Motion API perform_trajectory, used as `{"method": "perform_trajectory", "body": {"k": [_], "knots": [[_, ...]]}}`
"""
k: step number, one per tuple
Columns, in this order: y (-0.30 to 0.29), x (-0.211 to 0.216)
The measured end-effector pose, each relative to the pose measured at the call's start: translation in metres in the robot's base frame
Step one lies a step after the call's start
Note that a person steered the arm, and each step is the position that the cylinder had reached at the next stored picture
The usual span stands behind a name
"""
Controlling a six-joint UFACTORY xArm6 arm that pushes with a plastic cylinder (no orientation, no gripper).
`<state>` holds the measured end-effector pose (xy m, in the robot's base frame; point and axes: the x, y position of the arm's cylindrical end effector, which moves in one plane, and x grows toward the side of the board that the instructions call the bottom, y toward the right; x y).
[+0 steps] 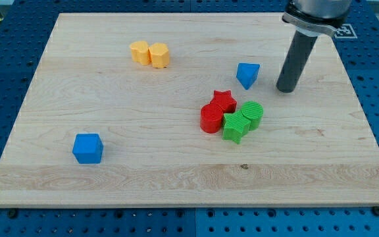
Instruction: Move the blue triangle above the red star
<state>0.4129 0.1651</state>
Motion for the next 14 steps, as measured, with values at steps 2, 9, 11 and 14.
{"method": "perform_trajectory", "body": {"k": [2, 9, 11, 14], "knots": [[-0.009, -0.015], [-0.045, -0.020], [-0.053, -0.030], [-0.067, -0.007]]}}
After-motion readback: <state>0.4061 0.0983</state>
